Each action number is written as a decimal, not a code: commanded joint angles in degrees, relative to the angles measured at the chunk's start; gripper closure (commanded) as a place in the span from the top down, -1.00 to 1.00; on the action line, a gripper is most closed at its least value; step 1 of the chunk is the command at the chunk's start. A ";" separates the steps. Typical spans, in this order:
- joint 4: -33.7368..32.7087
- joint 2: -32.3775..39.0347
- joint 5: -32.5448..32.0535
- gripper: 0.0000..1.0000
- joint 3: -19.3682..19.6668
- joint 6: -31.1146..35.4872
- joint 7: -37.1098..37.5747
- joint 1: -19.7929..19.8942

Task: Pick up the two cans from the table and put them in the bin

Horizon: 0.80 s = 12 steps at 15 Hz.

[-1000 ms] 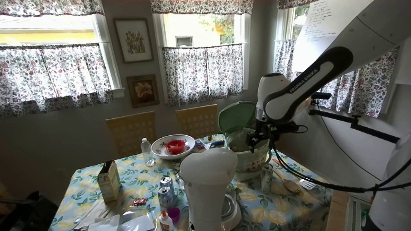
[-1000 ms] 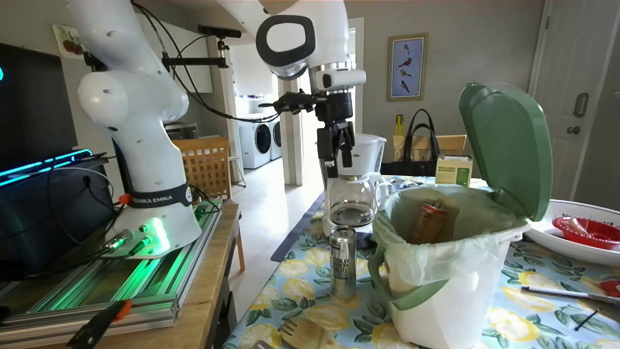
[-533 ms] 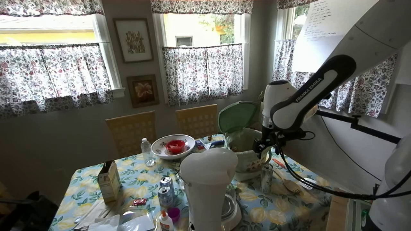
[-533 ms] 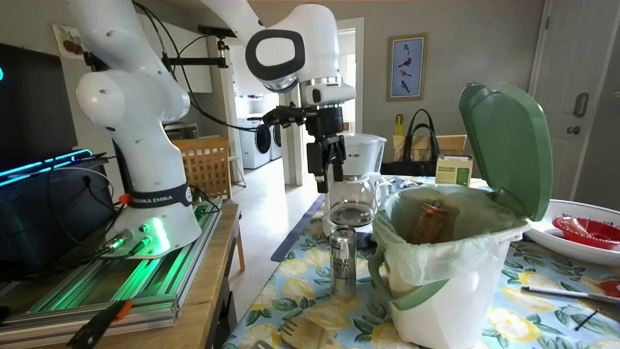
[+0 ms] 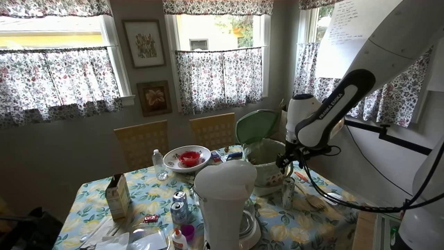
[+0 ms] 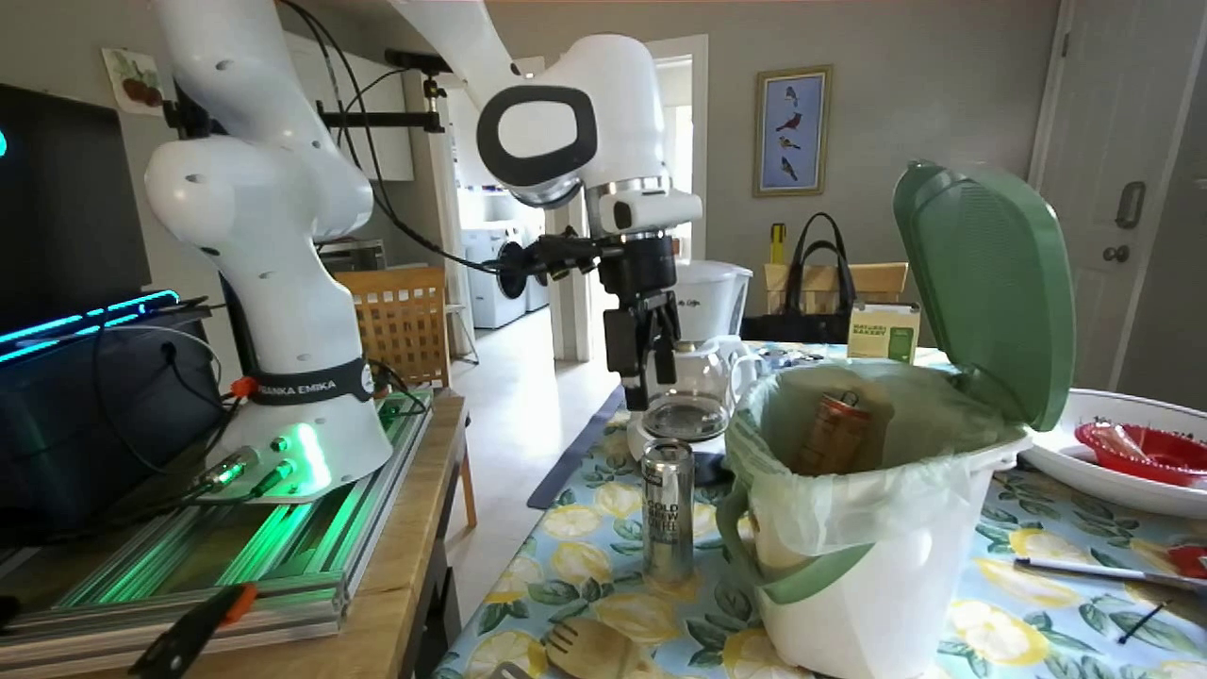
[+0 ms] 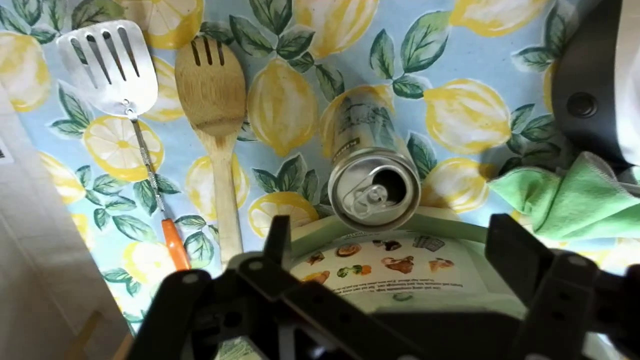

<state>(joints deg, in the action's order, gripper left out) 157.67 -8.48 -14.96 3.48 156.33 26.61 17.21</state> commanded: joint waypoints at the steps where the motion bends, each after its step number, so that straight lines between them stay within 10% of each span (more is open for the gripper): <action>1: -0.05 3.66 -2.47 1.00 1.34 4.39 -0.47 0.30; 12: -0.82 13.81 1.45 1.00 5.61 16.65 -4.03 -4.18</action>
<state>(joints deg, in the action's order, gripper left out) 157.64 2.19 -15.76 7.08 170.05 25.18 15.34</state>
